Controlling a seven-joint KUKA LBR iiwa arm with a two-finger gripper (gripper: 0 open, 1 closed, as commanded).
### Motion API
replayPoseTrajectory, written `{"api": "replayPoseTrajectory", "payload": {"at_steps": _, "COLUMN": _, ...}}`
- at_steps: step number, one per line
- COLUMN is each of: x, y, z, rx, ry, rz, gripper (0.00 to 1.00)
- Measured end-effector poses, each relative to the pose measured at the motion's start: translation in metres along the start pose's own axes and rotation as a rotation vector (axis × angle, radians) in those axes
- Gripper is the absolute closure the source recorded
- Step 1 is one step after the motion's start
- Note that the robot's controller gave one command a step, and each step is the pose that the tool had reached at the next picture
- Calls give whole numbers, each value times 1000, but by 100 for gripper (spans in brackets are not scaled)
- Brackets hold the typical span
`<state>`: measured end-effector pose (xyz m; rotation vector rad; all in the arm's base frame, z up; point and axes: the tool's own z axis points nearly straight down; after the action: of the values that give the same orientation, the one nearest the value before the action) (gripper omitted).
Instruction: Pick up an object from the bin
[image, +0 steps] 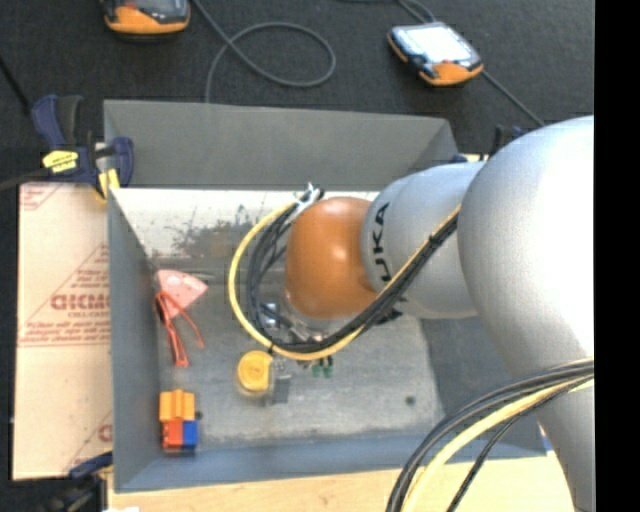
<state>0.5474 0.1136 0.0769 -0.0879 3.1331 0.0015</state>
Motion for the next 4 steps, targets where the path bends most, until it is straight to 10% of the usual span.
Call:
{"api": "replayPoseTrajectory", "payload": {"at_steps": 3, "x": 10, "y": 13, "z": 6, "rx": 0, "ry": 7, "rz": -286, "gripper": 0}}
{"api": "replayPoseTrajectory", "payload": {"at_steps": 4, "x": 2, "y": 7, "z": 7, "rx": -2, "ry": -4, "rz": -259, "gripper": 100}}
